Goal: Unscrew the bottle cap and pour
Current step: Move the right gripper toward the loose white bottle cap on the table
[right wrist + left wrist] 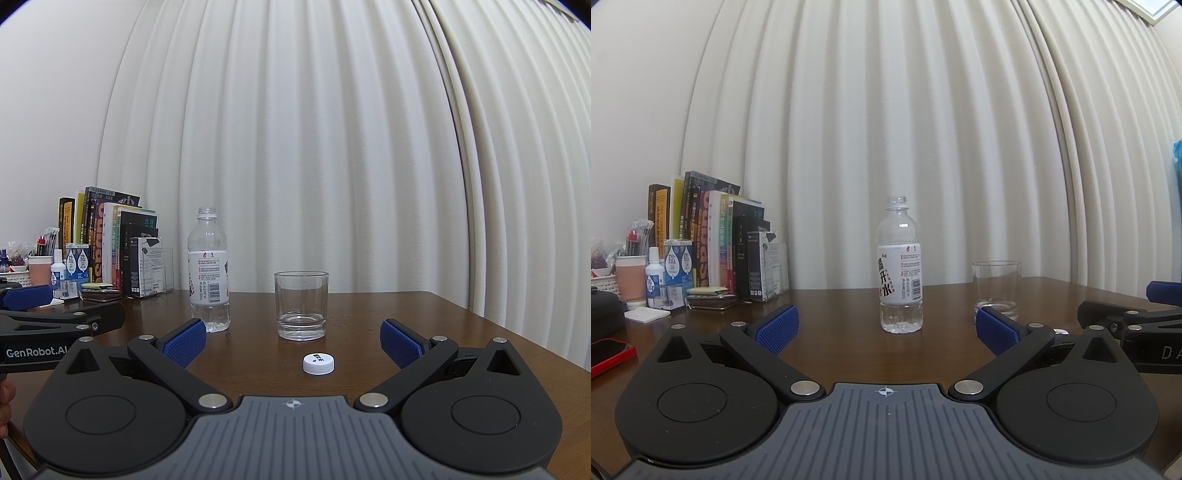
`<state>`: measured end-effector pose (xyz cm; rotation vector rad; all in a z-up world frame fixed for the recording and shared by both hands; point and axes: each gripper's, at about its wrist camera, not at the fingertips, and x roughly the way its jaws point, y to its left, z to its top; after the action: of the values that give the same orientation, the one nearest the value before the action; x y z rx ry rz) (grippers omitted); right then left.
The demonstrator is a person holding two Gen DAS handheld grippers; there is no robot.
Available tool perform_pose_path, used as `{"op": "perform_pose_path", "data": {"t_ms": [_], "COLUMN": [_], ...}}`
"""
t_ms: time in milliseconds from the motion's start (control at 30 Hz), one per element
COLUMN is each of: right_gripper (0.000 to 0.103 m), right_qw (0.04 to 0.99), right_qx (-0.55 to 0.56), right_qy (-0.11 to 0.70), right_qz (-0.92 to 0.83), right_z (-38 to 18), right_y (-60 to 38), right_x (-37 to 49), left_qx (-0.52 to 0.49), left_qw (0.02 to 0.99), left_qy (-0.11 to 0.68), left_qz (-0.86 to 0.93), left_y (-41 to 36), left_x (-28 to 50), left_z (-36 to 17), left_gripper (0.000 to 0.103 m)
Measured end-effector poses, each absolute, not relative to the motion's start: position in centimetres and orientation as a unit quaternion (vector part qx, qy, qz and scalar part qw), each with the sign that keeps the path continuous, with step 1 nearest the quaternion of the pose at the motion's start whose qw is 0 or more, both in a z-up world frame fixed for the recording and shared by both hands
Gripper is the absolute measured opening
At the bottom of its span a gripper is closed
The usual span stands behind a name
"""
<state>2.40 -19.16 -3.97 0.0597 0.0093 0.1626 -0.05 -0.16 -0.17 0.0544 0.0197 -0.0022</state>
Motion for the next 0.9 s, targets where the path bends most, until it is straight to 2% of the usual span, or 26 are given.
{"op": "perform_pose_path", "data": {"t_ms": [533,900], "right_gripper": [0.103,0.103], "right_qw": [0.996,0.995], "right_qx": [0.021,-0.014], "right_qy": [0.012,0.07], "right_qz": [0.084,0.068], "right_z": [-4.1,-3.7], "right_y": [-19.0,-18.1], "right_x": [2.5,3.7], "left_qx": [0.027,0.034], "left_qw": [1.0,0.999], "left_qy": [0.012,0.021], "left_qz": [-0.009,-0.016], "left_y": [-0.1,0.0], "left_x": [-0.2,-0.2], "left_z": [-0.5,-0.4], "left_gripper": [0.103,0.103]}}
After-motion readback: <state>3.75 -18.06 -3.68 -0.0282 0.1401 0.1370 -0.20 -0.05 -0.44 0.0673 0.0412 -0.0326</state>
